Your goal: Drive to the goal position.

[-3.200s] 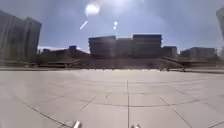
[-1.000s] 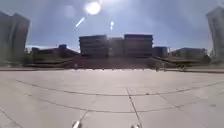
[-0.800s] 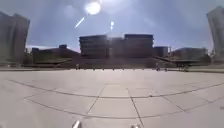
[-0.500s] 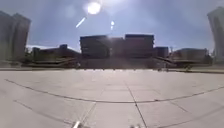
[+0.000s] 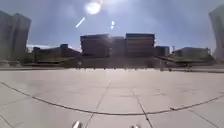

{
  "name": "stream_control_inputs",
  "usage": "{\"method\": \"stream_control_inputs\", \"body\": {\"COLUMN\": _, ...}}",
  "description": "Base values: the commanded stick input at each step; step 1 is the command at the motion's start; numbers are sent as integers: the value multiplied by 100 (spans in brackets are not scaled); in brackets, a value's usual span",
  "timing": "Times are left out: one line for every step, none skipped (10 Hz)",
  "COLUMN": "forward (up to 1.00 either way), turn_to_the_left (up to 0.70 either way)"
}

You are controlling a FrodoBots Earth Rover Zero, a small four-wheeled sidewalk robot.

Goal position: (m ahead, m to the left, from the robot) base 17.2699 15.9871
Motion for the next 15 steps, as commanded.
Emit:
{"method": "stream_control_inputs", "body": {"forward": 85, "turn_to_the_left": 0}}
{"method": "stream_control_inputs", "body": {"forward": 85, "turn_to_the_left": 0}}
{"method": "stream_control_inputs", "body": {"forward": 85, "turn_to_the_left": 0}}
{"method": "stream_control_inputs", "body": {"forward": 85, "turn_to_the_left": 0}}
{"method": "stream_control_inputs", "body": {"forward": 85, "turn_to_the_left": 0}}
{"method": "stream_control_inputs", "body": {"forward": 85, "turn_to_the_left": 0}}
{"method": "stream_control_inputs", "body": {"forward": 85, "turn_to_the_left": 0}}
{"method": "stream_control_inputs", "body": {"forward": 85, "turn_to_the_left": 0}}
{"method": "stream_control_inputs", "body": {"forward": 85, "turn_to_the_left": 0}}
{"method": "stream_control_inputs", "body": {"forward": 85, "turn_to_the_left": 0}}
{"method": "stream_control_inputs", "body": {"forward": 85, "turn_to_the_left": 0}}
{"method": "stream_control_inputs", "body": {"forward": 85, "turn_to_the_left": 0}}
{"method": "stream_control_inputs", "body": {"forward": 85, "turn_to_the_left": 0}}
{"method": "stream_control_inputs", "body": {"forward": 85, "turn_to_the_left": 0}}
{"method": "stream_control_inputs", "body": {"forward": 85, "turn_to_the_left": 0}}
